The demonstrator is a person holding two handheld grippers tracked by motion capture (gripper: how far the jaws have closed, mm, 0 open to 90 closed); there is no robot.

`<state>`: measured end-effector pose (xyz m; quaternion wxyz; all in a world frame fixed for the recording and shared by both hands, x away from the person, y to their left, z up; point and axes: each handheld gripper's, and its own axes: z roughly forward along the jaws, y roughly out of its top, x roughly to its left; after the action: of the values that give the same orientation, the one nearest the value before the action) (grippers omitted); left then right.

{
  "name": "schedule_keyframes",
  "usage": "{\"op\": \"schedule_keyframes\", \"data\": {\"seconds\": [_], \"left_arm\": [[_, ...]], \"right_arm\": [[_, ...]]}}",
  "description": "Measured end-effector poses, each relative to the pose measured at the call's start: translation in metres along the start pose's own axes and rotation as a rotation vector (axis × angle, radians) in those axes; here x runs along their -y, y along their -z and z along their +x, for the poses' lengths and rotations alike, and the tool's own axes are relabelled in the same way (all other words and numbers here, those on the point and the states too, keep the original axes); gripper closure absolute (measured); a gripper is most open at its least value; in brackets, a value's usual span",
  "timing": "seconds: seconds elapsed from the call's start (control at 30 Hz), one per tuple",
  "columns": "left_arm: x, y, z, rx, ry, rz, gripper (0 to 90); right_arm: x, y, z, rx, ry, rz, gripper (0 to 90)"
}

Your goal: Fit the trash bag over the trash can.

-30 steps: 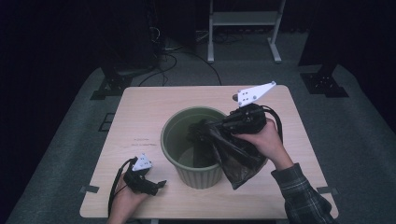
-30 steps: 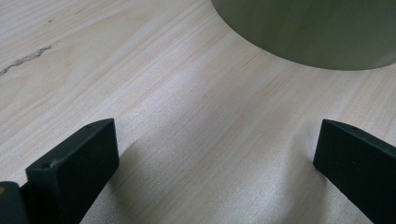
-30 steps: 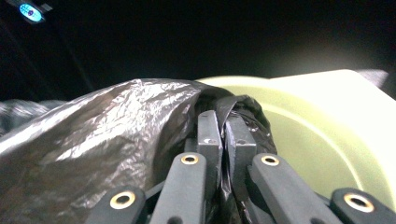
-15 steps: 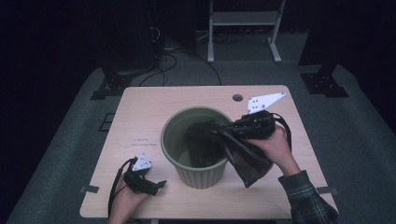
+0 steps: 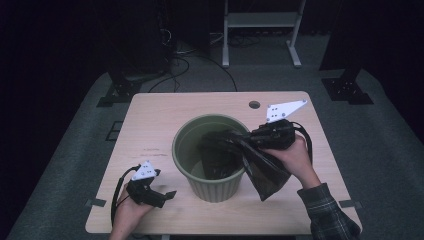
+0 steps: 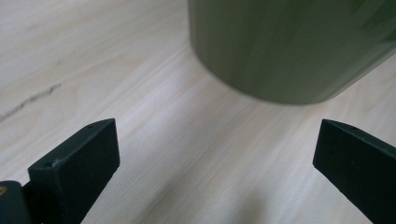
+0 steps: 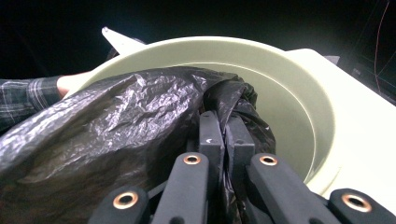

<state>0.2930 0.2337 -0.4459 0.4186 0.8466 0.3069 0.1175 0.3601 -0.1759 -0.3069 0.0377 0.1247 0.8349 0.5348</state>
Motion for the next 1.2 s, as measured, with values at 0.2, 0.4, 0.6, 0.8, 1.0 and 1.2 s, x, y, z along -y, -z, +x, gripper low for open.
{"op": "schedule_keyframes", "data": {"seconds": [0.2,0.4,0.6,0.8,1.0,1.2], "left_arm": [[-0.017,0.021,-0.004,0.017,-0.034,-0.049,4.6],[-0.042,0.043,-0.008,0.061,-0.081,-0.06,10.1],[-0.067,0.066,-0.009,0.087,-0.121,-0.126,20.2],[-0.09,0.083,-0.009,0.116,-0.154,-0.181,29.1],[-0.113,0.084,-0.014,0.123,-0.199,-0.214,28.8],[-0.136,0.074,-0.021,0.149,-0.238,-0.217,28.3]], "right_arm": [[-0.001,-0.002,-0.001,-0.009,0.001,0.0,87.8],[-0.001,-0.003,-0.002,-0.012,0.0,0.002,87.8],[-0.002,-0.003,-0.002,-0.015,0.001,0.007,87.8],[-0.003,-0.003,-0.003,-0.02,-0.004,0.008,87.8],[-0.003,-0.004,-0.004,-0.034,-0.007,0.002,88.1],[-0.007,-0.007,-0.004,-0.056,-0.003,0.002,88.3]]}}
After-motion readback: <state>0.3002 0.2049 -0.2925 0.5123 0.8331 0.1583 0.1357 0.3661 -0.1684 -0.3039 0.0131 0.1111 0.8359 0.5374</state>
